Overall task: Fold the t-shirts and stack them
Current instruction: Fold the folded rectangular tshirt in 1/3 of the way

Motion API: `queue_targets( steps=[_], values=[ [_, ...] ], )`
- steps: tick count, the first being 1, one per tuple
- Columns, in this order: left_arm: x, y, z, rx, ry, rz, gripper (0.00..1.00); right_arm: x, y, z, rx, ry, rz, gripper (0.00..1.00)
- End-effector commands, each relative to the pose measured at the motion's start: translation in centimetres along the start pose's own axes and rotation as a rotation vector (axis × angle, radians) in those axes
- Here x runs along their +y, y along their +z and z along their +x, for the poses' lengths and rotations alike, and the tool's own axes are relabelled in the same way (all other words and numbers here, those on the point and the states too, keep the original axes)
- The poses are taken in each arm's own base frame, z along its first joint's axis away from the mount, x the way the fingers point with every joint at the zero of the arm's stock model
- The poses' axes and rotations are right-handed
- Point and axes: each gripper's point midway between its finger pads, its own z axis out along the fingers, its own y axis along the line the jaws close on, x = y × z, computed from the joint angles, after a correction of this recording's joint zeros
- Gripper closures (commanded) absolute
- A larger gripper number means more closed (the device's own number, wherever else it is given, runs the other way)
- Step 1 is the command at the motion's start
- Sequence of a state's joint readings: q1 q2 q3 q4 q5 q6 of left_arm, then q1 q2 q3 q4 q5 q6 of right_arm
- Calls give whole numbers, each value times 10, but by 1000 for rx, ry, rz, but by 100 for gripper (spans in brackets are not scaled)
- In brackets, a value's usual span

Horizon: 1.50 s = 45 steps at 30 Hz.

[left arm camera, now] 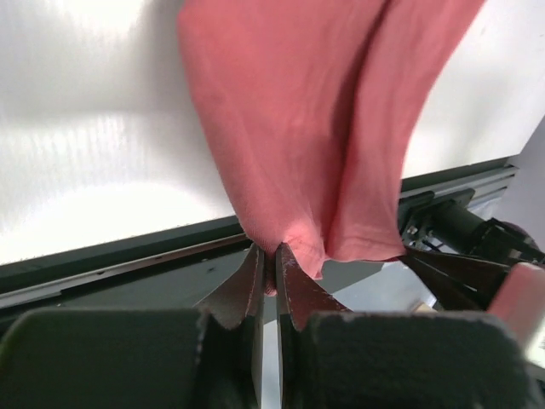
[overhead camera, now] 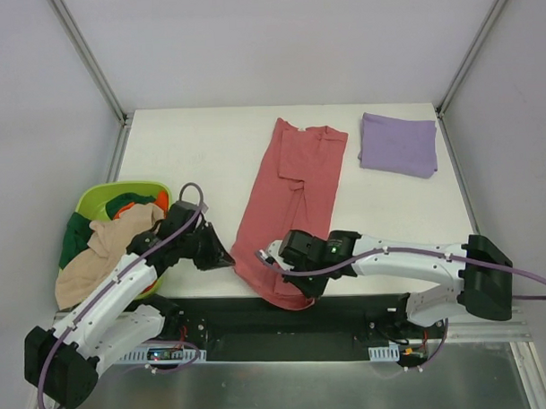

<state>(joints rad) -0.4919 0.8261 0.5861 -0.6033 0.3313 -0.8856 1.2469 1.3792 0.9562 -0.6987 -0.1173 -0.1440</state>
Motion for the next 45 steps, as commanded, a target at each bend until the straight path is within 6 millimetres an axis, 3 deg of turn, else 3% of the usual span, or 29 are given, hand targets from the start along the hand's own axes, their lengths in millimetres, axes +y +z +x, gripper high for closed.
queue_targets(
  steps=[1, 5, 11, 15, 25, 36, 45],
  values=[
    [-28, -6, -17, 4, 73, 14, 100, -5, -9, 1, 29, -19, 8, 99],
    [-30, 3, -23, 25, 55, -22, 100, -2, 3, 6, 59, -21, -21, 100],
    [-56, 5, -52, -44, 60, -8, 100, -20, -9, 2, 68, 7, 8, 100],
    [-71, 10, -71, -65, 74, -3, 100, -55, -26, -6, 57, 53, 96, 100],
    [-122, 28, -148, -128, 120, 32, 100, -150, -51, -40, 51, 48, 297, 100],
    [-140, 53, -213, -133, 122, 48, 100, -228, -71, -68, 23, 97, 365, 100],
    [-140, 82, -243, -114, 141, 40, 100, -272, -67, -78, 22, 137, 362, 99]
  ],
)
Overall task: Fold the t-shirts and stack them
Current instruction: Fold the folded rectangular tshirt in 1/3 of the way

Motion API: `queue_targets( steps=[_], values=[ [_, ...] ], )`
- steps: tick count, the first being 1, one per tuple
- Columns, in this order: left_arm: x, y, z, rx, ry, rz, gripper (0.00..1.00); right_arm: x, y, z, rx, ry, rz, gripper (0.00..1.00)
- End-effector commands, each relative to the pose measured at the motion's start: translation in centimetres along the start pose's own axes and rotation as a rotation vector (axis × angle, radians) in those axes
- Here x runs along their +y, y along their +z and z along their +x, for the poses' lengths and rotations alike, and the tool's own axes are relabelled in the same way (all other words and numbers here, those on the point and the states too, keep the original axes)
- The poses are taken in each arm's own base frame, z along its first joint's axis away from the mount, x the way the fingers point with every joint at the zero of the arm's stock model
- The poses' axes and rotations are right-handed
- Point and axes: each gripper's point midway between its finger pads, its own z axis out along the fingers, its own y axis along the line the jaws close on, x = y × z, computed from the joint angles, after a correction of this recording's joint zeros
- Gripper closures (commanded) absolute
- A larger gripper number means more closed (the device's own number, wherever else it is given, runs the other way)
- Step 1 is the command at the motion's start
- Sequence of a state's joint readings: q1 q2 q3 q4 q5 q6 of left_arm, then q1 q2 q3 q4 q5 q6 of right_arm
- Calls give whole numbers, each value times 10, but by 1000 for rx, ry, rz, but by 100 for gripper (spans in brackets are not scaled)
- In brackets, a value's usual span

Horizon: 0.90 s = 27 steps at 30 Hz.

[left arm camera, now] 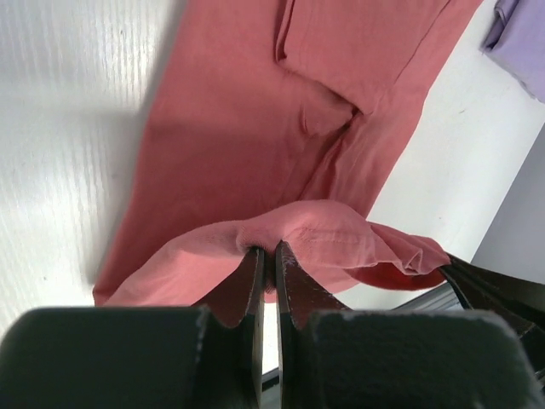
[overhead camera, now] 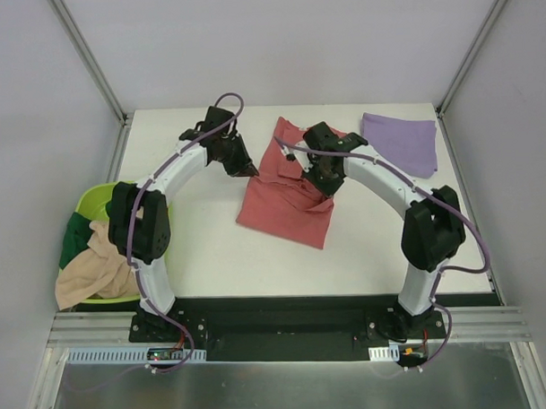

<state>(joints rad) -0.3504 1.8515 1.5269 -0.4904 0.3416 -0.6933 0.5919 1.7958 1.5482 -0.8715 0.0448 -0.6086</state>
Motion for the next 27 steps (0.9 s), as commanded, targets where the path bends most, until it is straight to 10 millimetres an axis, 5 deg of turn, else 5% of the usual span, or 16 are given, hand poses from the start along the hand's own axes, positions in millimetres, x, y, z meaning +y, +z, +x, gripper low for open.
queue_targets(
  steps=[1, 16, 19, 24, 27],
  values=[
    [-9, 4, -23, -19, 56, 42, 100, -18, 3, -7, 11, -18, 2, 100],
    [18, 66, -44, 53, 54, 16, 92, -70, 66, -29, -11, 81, 22, 93],
    [10, 71, -52, 64, 65, 58, 70, -83, 68, -38, -41, 112, 39, 71],
    [-14, 37, -61, 8, 105, 109, 6, -99, 31, -57, -129, 154, 102, 36],
    [-14, 7, -49, -31, 113, 91, 1, -80, 10, -60, -211, 179, 38, 11]
  ],
)
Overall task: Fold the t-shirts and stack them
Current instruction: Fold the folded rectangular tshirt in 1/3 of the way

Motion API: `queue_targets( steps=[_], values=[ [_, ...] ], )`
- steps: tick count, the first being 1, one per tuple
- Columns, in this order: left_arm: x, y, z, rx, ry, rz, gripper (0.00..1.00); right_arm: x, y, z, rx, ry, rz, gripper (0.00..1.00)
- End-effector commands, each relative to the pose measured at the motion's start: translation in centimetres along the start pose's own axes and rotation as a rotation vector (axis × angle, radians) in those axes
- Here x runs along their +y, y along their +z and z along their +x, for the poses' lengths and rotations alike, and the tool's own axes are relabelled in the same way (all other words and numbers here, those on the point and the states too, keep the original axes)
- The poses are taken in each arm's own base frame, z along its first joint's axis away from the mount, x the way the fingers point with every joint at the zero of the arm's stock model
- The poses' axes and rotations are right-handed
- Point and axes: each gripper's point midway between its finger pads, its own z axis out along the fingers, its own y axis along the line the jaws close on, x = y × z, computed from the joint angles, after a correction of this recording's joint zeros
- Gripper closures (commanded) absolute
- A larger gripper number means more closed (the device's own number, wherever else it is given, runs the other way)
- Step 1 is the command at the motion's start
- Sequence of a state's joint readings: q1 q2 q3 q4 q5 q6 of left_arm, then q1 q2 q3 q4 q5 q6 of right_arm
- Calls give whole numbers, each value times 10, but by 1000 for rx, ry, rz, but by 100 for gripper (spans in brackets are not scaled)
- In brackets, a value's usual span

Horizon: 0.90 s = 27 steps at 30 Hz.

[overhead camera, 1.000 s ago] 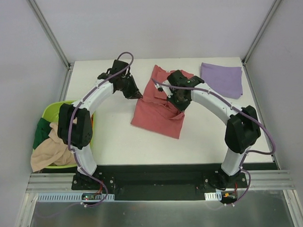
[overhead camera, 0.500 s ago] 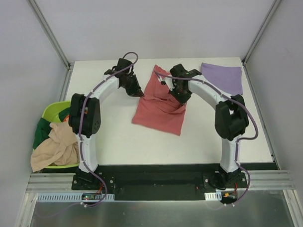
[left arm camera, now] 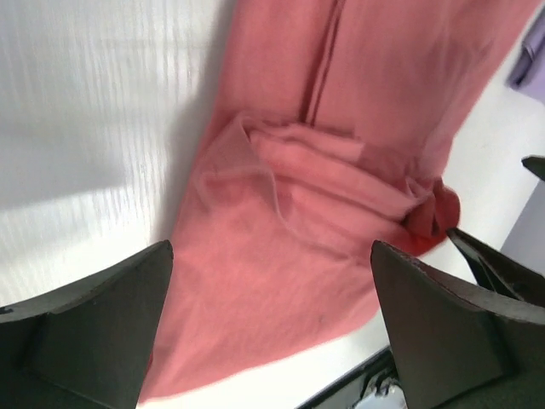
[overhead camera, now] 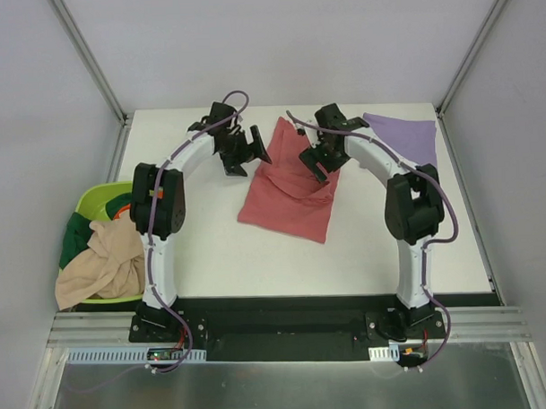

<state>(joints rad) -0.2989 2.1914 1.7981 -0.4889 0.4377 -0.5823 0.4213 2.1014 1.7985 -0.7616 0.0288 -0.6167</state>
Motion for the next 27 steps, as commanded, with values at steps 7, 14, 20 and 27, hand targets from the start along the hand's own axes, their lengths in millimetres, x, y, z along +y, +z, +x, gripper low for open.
queue_targets(
  steps=[7, 14, 20, 27],
  values=[
    [-30, -82, 77, -53, 39, 131, 1, 79, -60, 4, -255, -200, -189, 4],
    [-17, -43, 117, 81, -7, 110, 1, 70, -25, 0, -175, -265, -105, 4],
    [12, -18, 133, 153, -48, 44, 1, 52, 6, -12, -155, -275, -59, 4],
    [49, -13, 149, 170, -86, -45, 1, -15, 15, -49, -243, -34, 102, 4]
  ],
)
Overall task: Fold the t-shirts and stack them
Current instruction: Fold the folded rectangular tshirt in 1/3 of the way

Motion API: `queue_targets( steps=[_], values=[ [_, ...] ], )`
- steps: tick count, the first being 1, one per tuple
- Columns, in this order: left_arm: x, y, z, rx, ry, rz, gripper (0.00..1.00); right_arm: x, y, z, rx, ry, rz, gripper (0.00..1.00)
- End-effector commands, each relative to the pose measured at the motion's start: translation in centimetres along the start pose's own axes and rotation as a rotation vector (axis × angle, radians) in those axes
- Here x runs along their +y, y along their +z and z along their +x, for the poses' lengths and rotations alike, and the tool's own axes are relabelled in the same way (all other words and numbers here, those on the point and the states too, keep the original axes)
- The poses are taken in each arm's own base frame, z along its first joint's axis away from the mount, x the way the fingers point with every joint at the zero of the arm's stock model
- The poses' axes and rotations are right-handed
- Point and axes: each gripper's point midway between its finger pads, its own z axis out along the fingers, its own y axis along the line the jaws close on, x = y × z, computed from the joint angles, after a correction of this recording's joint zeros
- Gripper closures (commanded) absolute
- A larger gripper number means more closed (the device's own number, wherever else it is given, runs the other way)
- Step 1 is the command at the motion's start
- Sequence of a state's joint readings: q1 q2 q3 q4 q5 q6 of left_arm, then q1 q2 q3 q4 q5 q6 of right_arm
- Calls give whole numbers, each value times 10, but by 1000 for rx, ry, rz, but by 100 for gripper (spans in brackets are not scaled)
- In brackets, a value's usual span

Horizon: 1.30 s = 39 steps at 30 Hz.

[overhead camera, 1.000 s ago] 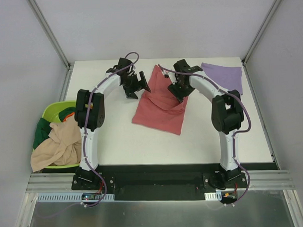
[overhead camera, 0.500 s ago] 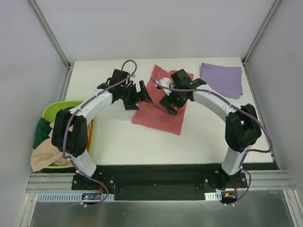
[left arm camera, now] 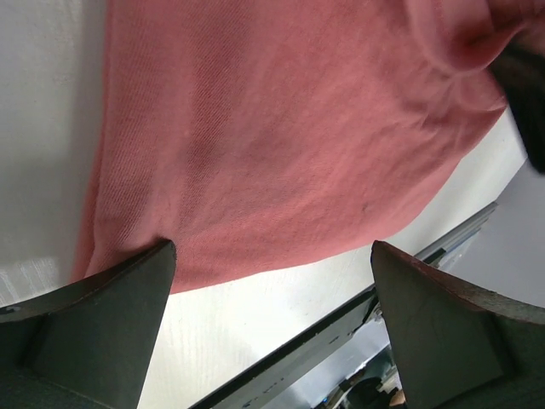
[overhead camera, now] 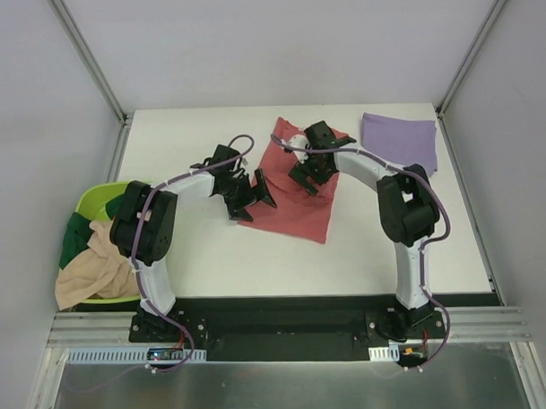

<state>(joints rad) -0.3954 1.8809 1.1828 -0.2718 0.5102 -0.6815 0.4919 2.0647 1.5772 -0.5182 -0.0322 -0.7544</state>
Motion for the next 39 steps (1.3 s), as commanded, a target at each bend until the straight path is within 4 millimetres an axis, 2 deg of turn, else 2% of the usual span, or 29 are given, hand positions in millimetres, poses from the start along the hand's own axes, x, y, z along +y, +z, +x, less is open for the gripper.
queue_targets(
  steps=[1, 4, 6, 8, 10, 12, 14, 16, 18, 22, 25, 27, 29, 30, 34, 36, 37, 39],
  values=[
    [27, 0, 9, 1, -29, -66, 1, -75, -22, -42, -164, 211, 204, 4],
    [31, -1, 12, 3, -33, -74, 1, -111, -36, -41, -199, 395, 287, 4],
    [29, -4, 12, 1, -25, -66, 1, -122, -45, -38, -216, 466, 289, 4],
    [22, -8, 9, -12, -10, -48, 1, -124, -57, -33, -221, 494, 301, 4],
    [14, -14, 3, -39, 19, -33, 1, -119, -70, -29, -229, 495, 294, 4],
    [7, -20, -1, -61, 36, -23, 1, -105, -91, -34, -282, 501, 244, 4],
    [-1, -27, -4, -80, 46, -6, 1, -79, -107, -46, -345, 447, 157, 4],
    [-4, -32, -5, -93, 48, 2, 1, -51, -113, -58, -374, 359, 95, 4],
    [-3, -35, -2, -99, 42, 0, 1, -32, -105, -62, -361, 283, 75, 4],
    [9, -34, 8, -94, 30, -27, 1, 13, -77, -75, -348, 137, -51, 4],
    [17, -27, 11, -73, 18, -44, 1, 31, -54, -88, -301, 22, -95, 4],
    [19, -23, 12, -62, 13, -47, 1, 34, -40, -98, -279, 2, -103, 4],
    [24, -21, 12, -64, 6, -66, 1, 31, -27, -107, -266, 2, -96, 4],
    [27, -19, 12, -63, 5, -74, 1, 27, -12, -105, -237, 9, -83, 4],
    [37, -16, 19, -47, -4, -96, 1, 4, 16, -112, -197, 28, 0, 4],
    [42, -14, 21, -43, -10, -110, 1, -14, 27, -113, -182, 63, 62, 4],
    [45, -13, 23, -38, -13, -115, 1, -33, 25, -118, -193, 98, 116, 4],
    [50, -11, 25, -31, -21, -127, 1, -53, 31, -122, -204, 165, 158, 4]
  ],
)
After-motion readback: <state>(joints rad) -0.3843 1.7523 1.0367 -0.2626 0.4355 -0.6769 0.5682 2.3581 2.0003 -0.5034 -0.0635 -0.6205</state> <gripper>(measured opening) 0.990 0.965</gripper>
